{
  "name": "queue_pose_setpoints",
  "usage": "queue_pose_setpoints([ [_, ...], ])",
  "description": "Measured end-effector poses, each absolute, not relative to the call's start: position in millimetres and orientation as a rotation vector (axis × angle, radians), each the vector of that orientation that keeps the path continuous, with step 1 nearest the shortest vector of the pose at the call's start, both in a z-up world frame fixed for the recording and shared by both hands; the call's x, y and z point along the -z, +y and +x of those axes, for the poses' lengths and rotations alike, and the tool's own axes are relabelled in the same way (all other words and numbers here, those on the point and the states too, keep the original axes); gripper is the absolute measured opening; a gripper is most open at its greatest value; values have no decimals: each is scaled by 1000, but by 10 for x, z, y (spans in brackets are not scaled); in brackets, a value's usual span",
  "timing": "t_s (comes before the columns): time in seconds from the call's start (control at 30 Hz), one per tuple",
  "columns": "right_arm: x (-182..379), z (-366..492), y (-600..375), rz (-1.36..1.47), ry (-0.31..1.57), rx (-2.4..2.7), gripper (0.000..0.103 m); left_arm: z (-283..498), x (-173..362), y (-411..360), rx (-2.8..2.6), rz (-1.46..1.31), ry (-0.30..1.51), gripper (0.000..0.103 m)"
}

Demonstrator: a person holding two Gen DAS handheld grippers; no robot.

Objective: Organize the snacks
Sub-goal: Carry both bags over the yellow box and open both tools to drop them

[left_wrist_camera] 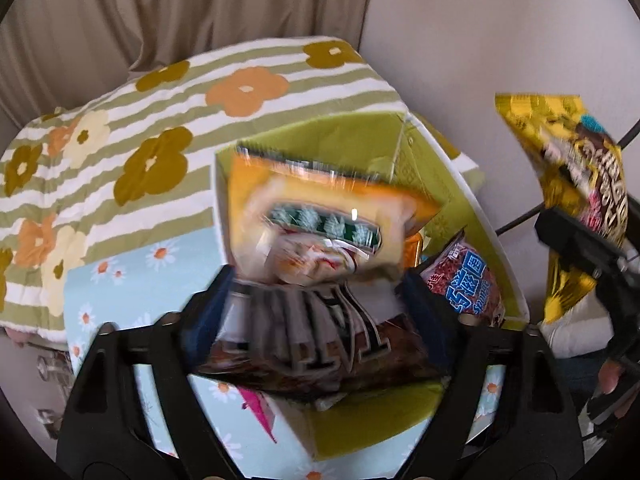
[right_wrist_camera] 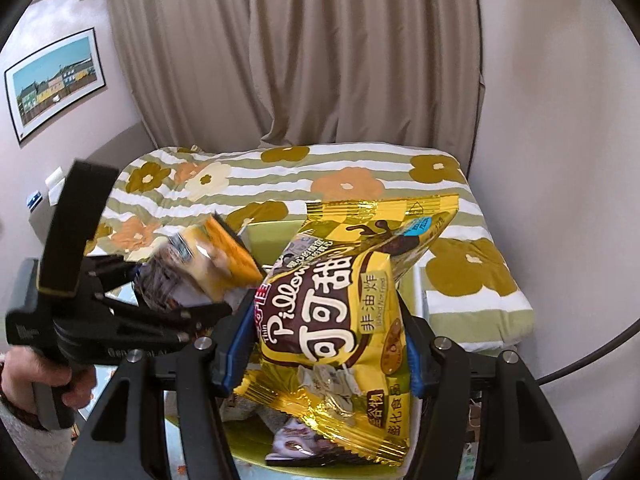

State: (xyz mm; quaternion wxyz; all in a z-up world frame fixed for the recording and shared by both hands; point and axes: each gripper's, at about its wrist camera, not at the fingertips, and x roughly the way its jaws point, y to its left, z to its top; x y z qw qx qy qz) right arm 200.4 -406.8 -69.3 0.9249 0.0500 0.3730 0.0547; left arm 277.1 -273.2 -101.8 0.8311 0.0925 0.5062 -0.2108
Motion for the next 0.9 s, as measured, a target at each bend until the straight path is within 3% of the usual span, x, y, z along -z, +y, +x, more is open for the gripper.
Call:
queue_pose_setpoints([
  [0.63,993,2543,-4144,143,891,-122,58,2715,1191,-2466,434,213,1087,103],
  [0.67,1018,2578,-4144,148,898,-125,65,2716,1193,-2448,434,212,1087,103],
  [0.7,1047,2614,-4144,161,902,-125,82,2715,1188,-2438,431,213,1086,103],
  [0.77,1080,2627,-4143,170,905,-120,103,2720,1197,-2403,423,216,1087,103],
  [0.9,1088,2524,-4097,162,896,-130,103,2713,1209,-2327,408,206,1092,103],
])
